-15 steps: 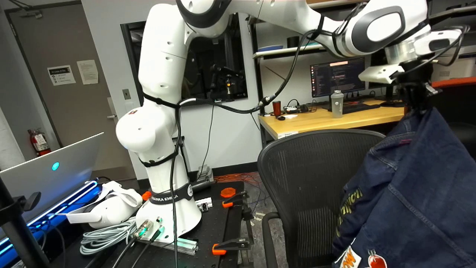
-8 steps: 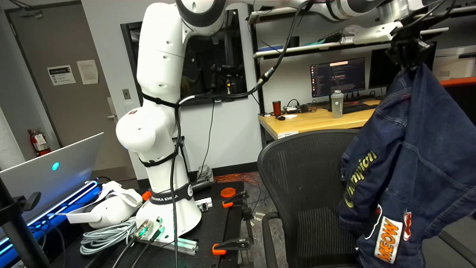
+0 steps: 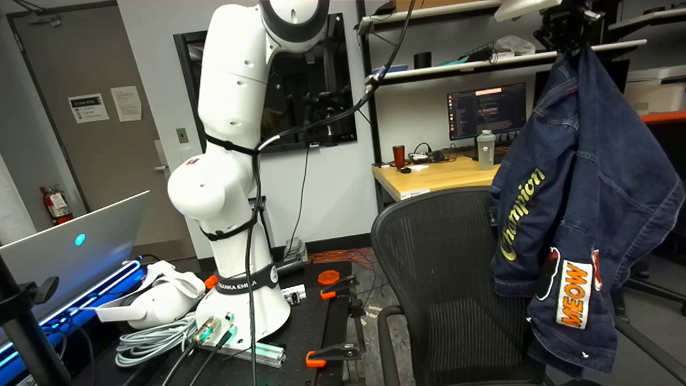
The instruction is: Hang the denim jacket over the backrest of the chair
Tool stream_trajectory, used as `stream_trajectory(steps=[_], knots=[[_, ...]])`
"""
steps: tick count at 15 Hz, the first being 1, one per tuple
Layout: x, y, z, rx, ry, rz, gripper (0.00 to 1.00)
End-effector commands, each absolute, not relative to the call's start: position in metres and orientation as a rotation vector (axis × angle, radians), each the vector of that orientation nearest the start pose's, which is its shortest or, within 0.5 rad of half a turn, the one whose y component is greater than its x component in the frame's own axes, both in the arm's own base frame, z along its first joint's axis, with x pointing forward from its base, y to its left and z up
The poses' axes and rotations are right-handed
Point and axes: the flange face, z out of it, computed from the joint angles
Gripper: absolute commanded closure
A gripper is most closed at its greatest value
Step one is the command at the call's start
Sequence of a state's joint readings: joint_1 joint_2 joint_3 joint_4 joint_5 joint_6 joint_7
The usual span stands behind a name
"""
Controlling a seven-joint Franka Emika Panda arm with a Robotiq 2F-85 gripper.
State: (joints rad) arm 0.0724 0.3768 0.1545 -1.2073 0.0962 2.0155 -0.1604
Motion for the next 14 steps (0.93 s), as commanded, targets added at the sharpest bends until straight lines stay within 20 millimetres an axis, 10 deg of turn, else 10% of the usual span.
stream_trajectory(steps=[1, 14], knots=[[0.682, 0.167, 0.660, -2.705, -0.685, -0.698, 0.98], [0.561, 0.208, 0.721, -2.405, -1.140, -0.574, 0.98]])
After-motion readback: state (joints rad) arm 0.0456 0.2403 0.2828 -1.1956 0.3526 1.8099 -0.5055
